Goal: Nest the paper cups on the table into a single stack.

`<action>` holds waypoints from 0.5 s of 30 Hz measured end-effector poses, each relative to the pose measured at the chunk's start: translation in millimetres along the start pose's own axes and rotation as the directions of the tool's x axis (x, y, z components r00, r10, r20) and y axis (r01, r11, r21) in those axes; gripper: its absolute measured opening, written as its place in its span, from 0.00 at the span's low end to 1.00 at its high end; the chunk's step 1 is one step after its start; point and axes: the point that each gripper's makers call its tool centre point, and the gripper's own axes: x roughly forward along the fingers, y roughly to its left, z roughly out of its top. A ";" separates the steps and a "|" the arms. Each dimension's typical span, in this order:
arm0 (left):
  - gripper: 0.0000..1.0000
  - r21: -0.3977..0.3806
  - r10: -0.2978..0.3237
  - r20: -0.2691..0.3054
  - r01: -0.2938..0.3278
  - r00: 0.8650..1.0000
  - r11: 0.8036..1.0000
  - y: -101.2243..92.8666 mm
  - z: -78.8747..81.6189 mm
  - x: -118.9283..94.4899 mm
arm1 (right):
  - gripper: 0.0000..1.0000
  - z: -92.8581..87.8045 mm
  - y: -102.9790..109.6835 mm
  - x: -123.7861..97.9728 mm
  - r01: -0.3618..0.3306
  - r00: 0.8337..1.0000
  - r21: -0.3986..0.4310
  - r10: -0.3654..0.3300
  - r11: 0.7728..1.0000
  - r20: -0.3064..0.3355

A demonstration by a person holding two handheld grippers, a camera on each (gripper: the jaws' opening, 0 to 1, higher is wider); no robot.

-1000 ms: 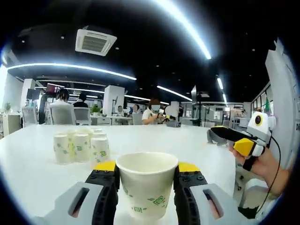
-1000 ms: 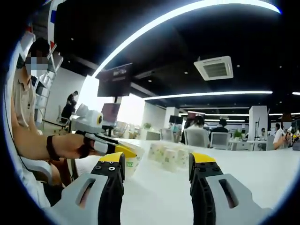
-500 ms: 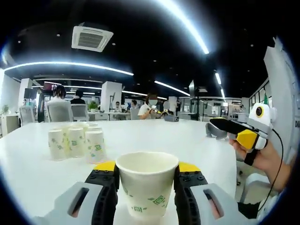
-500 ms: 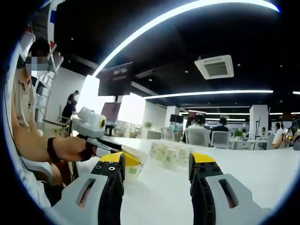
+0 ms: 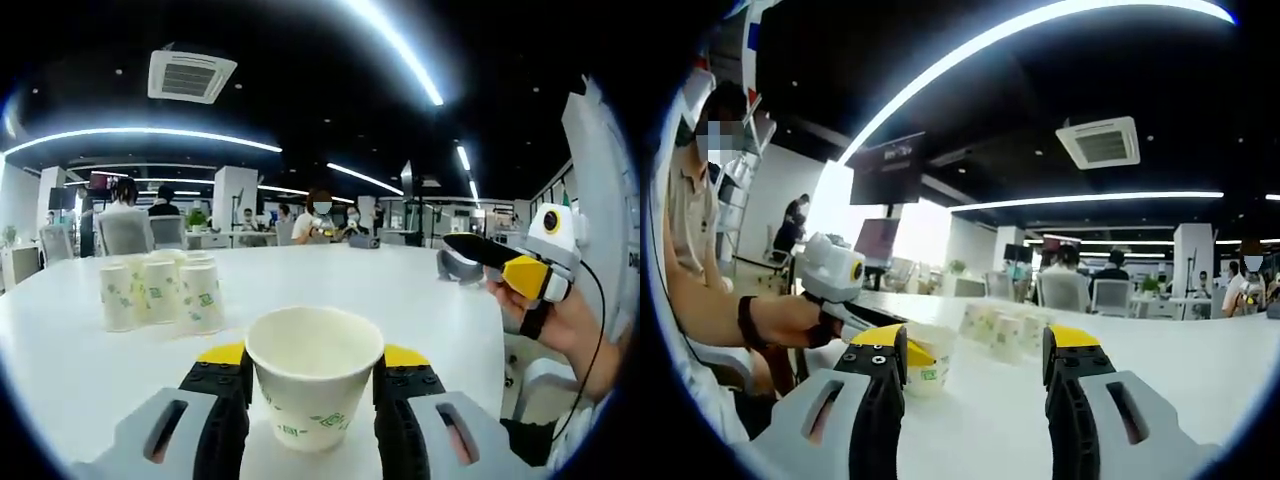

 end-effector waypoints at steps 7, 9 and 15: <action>0.54 -0.009 -0.006 0.015 0.006 1.000 1.000 -3.4 2.1 -5.5 | 0.57 0.1 0.7 1.2 -0.001 1.000 -0.002 0.001 1.000 -0.001; 0.55 -0.010 -0.008 0.018 0.008 1.000 1.000 -5.7 3.6 -8.4 | 0.57 0.4 0.7 1.4 -0.001 1.000 -0.002 0.001 1.000 0.000; 0.60 -0.018 -0.005 0.039 0.006 0.999 1.000 -6.9 12.1 -20.0 | 0.57 1.0 1.1 2.2 -0.002 1.000 0.003 0.002 1.000 0.003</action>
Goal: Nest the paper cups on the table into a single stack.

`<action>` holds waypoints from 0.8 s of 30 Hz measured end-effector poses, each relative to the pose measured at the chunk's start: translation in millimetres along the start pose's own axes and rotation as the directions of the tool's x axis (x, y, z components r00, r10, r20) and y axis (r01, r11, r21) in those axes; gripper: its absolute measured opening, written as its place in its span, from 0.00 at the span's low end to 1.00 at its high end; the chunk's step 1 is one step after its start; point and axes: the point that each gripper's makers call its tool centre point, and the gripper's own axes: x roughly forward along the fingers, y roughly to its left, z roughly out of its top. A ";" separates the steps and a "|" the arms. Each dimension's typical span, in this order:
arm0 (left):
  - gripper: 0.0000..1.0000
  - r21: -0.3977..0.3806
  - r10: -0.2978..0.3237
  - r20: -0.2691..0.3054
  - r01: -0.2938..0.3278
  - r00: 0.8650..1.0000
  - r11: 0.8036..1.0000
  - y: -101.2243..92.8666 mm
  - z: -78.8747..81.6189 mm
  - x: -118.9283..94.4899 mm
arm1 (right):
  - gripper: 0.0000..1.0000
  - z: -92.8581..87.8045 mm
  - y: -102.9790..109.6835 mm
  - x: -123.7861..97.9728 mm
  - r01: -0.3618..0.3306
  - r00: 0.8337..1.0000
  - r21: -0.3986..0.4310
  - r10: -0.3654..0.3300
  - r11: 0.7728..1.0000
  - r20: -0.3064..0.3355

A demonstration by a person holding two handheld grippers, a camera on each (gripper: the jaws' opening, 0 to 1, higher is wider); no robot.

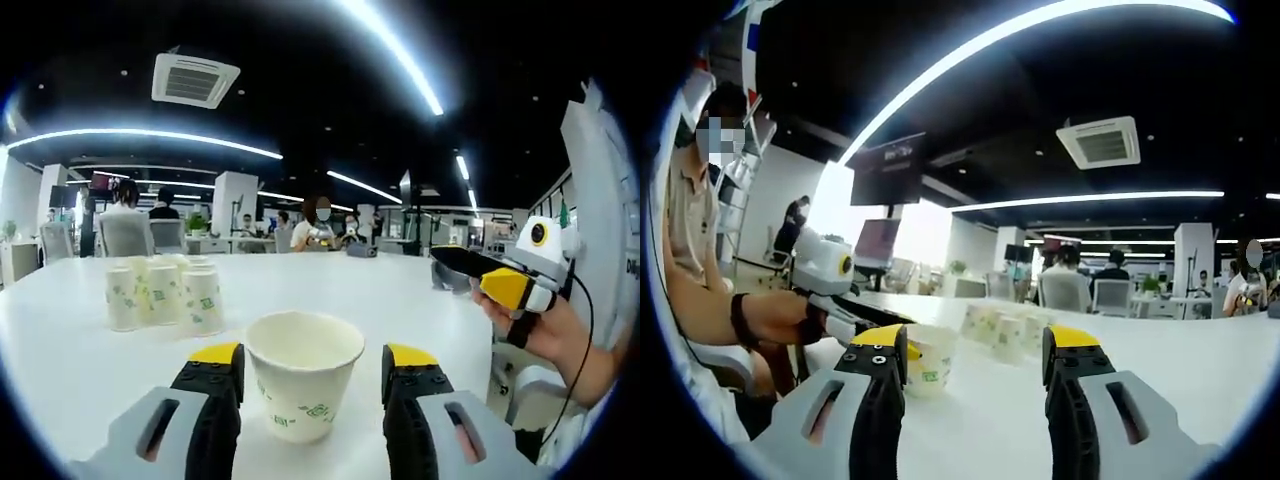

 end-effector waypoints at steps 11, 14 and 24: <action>0.61 -0.024 0.044 0.072 -0.042 0.996 0.999 -0.6 18.0 -40.1 | 0.55 11.1 -4.7 8.4 -0.010 1.000 0.014 0.009 1.000 0.029; 0.61 -0.034 0.047 0.082 -0.044 0.996 0.998 -1.1 19.5 -49.1 | 0.54 16.4 -5.0 15.2 -0.027 0.999 0.024 0.026 0.999 0.044; 0.60 -0.048 0.088 0.102 -0.084 0.991 0.995 4.1 20.7 -78.9 | 0.54 16.7 -17.6 55.9 -0.092 0.995 0.056 0.091 0.994 0.027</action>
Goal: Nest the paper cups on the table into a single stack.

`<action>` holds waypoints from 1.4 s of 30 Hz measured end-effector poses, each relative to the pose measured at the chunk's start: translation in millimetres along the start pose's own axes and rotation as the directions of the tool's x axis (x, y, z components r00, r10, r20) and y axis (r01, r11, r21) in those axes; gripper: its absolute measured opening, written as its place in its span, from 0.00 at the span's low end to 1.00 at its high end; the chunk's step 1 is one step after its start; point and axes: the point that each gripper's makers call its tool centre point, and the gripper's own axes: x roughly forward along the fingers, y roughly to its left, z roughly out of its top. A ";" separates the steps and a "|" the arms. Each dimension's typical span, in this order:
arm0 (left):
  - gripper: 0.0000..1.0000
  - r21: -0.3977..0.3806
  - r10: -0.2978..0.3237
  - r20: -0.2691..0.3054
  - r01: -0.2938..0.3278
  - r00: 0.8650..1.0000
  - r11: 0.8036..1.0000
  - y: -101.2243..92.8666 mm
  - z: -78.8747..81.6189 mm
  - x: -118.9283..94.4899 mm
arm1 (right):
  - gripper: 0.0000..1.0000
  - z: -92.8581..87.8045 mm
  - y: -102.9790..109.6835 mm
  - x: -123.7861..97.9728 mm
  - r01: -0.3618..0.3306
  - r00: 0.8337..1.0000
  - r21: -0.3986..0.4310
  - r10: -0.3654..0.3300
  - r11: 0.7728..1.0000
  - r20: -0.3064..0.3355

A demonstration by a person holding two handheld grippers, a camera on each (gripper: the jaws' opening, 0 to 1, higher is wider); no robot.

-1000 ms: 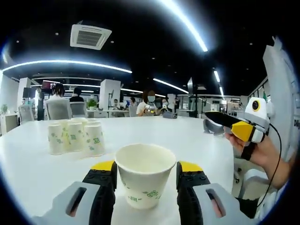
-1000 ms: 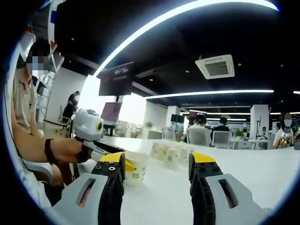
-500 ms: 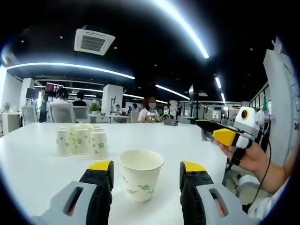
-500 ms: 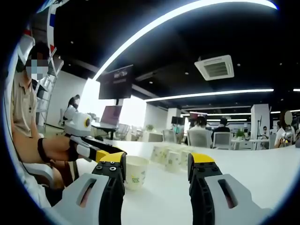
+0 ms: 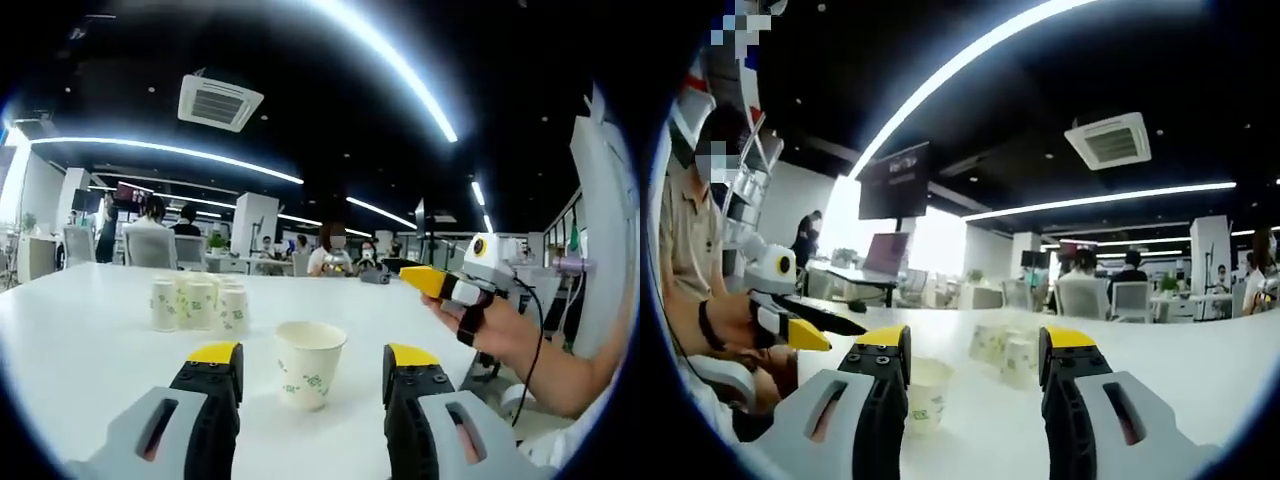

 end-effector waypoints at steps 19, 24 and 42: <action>0.58 0.016 0.004 0.024 -0.005 1.000 1.000 4.7 9.5 -8.2 | 0.52 -72.2 -78.9 104.6 -0.026 0.977 0.149 0.057 0.989 -0.205; 0.57 0.013 0.006 0.031 -0.007 0.999 1.000 5.1 11.2 -7.6 | 0.51 -101.1 -87.7 127.5 -0.029 0.956 0.144 0.070 0.989 -0.285; 0.56 0.005 -0.025 0.015 0.025 1.000 1.000 -5.8 3.8 1.9 | 0.52 -139.1 -86.7 190.3 -0.076 0.873 0.051 0.091 0.996 -0.479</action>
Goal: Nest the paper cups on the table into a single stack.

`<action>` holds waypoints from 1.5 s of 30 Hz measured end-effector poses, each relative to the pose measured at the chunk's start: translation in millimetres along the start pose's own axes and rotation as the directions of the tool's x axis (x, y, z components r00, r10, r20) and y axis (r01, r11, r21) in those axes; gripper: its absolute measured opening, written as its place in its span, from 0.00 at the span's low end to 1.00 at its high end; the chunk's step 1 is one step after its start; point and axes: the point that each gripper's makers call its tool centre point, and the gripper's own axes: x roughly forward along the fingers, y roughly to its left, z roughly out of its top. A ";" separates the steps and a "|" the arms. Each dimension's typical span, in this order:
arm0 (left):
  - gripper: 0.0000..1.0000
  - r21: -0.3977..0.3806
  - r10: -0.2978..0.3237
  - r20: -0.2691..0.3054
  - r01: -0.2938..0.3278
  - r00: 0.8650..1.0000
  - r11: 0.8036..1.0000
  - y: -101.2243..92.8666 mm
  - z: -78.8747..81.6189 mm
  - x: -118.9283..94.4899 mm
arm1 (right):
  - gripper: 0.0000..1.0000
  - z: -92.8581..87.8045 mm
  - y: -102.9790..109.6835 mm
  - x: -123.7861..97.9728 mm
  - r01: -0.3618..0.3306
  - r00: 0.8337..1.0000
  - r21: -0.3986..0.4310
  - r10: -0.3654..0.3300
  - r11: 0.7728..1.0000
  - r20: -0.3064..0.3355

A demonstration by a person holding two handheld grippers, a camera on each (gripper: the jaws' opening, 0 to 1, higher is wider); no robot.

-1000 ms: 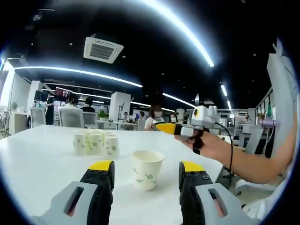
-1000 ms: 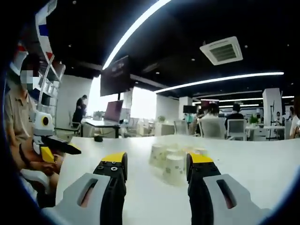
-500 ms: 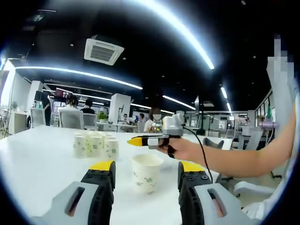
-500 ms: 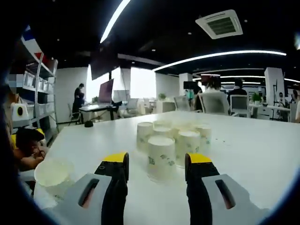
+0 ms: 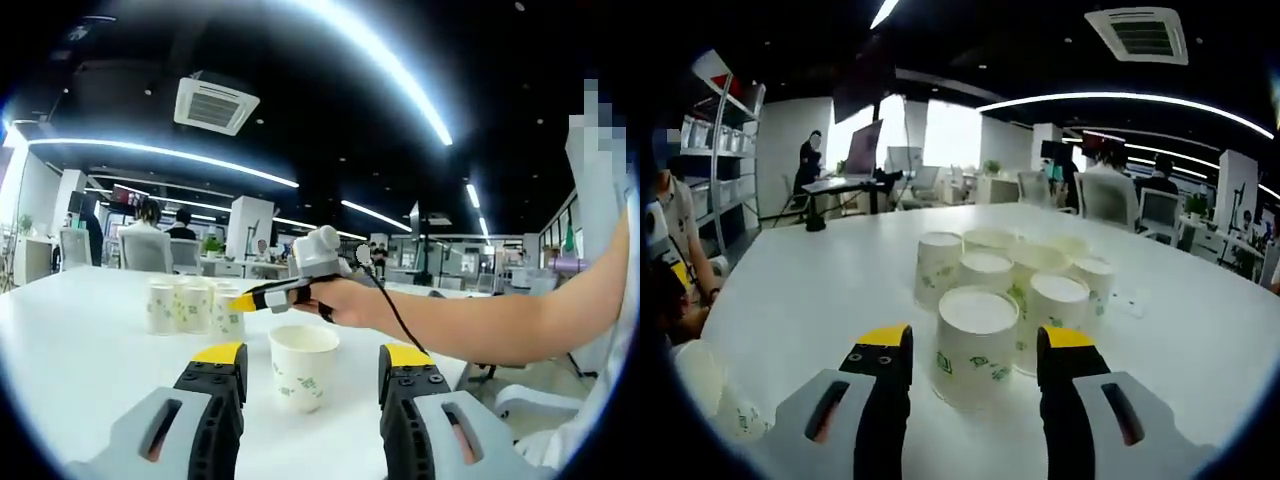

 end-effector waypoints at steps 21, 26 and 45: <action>0.55 0.006 0.012 -0.002 -0.012 1.000 1.000 8.6 -2.3 -1.0 | 0.42 -3.1 -7.4 4.3 0.049 0.999 -0.021 -0.049 0.999 -0.017; 0.55 0.009 0.013 -0.004 -0.013 1.000 1.000 9.2 -2.9 -1.1 | 0.37 -1.0 -9.4 6.1 0.054 0.998 -0.023 -0.055 0.998 -0.010; 0.54 0.015 0.007 -0.014 -0.007 1.000 1.000 2.7 -5.7 1.1 | 0.37 -6.8 -14.1 -14.7 0.061 0.998 0.011 -0.061 0.998 0.031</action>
